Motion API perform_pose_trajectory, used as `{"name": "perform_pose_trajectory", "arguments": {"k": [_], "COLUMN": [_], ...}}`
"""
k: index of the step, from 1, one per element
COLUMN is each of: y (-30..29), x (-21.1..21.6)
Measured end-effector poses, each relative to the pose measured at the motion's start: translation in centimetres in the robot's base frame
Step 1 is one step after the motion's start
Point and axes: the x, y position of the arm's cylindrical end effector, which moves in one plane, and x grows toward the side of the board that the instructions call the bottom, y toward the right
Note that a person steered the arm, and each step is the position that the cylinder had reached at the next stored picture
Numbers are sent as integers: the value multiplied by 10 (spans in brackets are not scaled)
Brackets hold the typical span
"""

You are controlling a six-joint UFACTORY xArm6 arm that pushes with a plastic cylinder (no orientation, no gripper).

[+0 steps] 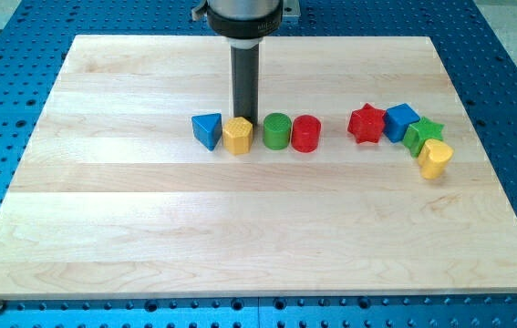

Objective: Move the triangle and hexagon towards the right

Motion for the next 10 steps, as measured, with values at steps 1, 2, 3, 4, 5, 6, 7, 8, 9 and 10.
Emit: {"name": "perform_pose_trajectory", "arguments": {"k": [1,2,3,4,5,6,7,8,9,10], "y": [78,152,131,73,11,-47,-58,-61,-112,-82], "x": [15,15,12,-33,-55,-39,2,-2,17,33]}}
